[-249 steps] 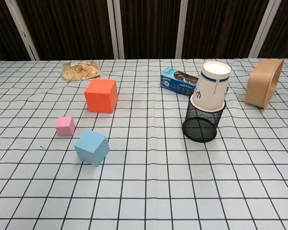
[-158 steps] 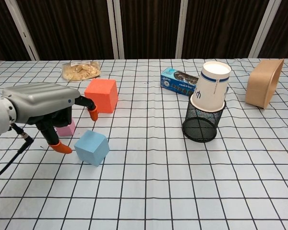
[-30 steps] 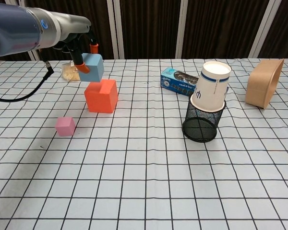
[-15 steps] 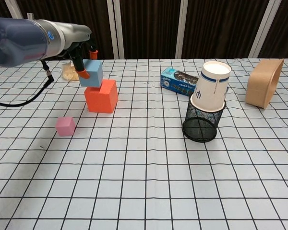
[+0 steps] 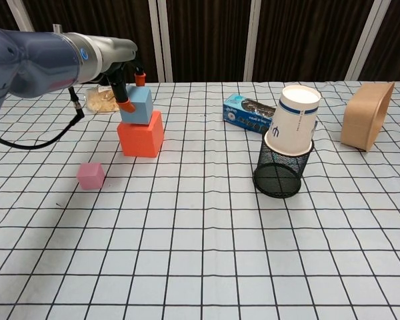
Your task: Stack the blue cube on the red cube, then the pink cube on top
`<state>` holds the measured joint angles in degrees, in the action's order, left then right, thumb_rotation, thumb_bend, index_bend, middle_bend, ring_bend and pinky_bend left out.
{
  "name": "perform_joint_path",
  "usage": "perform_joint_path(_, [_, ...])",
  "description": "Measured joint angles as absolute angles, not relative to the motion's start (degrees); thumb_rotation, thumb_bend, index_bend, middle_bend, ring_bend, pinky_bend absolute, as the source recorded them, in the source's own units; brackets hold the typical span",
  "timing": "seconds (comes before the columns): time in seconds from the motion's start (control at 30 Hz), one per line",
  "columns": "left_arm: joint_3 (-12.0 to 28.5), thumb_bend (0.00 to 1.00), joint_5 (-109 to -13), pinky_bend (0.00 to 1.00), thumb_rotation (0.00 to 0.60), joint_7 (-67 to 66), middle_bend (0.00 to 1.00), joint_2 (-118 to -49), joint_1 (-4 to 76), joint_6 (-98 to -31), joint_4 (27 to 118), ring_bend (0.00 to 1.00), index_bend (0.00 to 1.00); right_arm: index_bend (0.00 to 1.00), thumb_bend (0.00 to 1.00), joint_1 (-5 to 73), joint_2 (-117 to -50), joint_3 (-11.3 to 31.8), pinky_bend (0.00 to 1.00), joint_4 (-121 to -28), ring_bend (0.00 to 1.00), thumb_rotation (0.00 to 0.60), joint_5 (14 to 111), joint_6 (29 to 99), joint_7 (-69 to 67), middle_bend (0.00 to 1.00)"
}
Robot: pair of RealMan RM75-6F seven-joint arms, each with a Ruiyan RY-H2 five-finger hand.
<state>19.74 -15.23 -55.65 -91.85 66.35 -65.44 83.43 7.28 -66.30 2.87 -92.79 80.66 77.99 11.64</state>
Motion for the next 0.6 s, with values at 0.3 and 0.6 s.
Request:
perform_joint_path(0.3, [19.85, 0.31, -14.68, 0.85, 0.600, -55.97, 0.95, -91.56, 66.40, -66.31, 83.97, 0.82, 0.43, 0.00, 0.11, 7.35, -66.35, 2.77, 0.17, -92.88, 0.00, 0.600, 80.68, 77.84, 11.92, 0.00])
perform_joint_path(0.6, [19.67, 0.31, -14.52, 0.85, 0.600, -56.00, 0.95, -91.80, 66.56, -65.66, 83.47, 0.82, 0.43, 0.00, 0.11, 7.42, -66.40, 2.76, 0.17, -92.81, 0.00, 0.600, 80.53, 77.65, 12.10, 0.00])
